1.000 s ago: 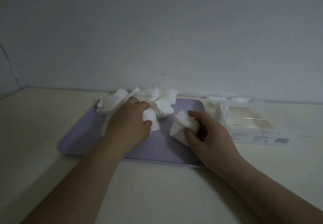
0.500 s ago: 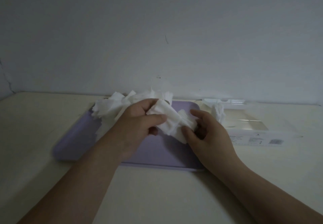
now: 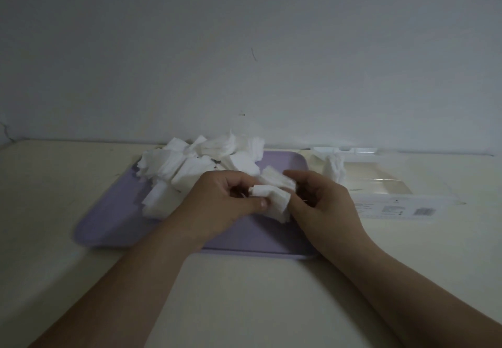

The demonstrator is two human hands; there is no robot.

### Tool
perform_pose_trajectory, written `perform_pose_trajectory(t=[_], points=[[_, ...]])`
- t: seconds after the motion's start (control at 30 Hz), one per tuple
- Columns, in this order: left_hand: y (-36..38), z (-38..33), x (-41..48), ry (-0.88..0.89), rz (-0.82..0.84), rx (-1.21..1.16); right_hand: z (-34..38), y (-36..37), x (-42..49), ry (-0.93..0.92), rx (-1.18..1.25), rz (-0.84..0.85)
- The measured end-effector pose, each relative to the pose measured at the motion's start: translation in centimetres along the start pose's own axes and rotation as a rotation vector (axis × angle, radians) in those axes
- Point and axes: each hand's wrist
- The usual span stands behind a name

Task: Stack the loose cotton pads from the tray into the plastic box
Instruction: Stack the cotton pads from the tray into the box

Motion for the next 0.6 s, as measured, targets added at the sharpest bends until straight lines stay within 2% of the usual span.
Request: perform_pose_trajectory(t=[0.13,0.27,0.37,0.43,0.53,0.6], points=[[0.24,0.48,0.01,-0.007,-0.007,0.021,0.38,0.0,-0.34,-0.011,-0.023,0.023],[0.5,0.4,-0.05,-0.012,-0.034,0.043,0.78,-0.08,-0.5,0.003,0.063,0.133],[0.53,0.81,0.17,-0.004,-0.081,0.106,0.22,0.01,-0.29,-0.039,-0.104,0.094],[0.29,0.99,0.27,0.013,-0.036,0.171,0.16,-0.02,-0.22,-0.051,-0.136,0.067],[0.09,0.68,0.21,0.033,0.119,0.181,0.51,-0.26,-0.38,-0.043,-0.161,0.072],[0.12,0.43,0.19,0.039,0.149,0.169,0.46,-0.16,-0.41,-0.043,-0.207,0.086]])
Point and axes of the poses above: each hand's wrist, its own x-axis towards the middle knuckle, its own y-axis out of the palm, z = x × y, and after that the axes turned 15 degrees about y, right-handed
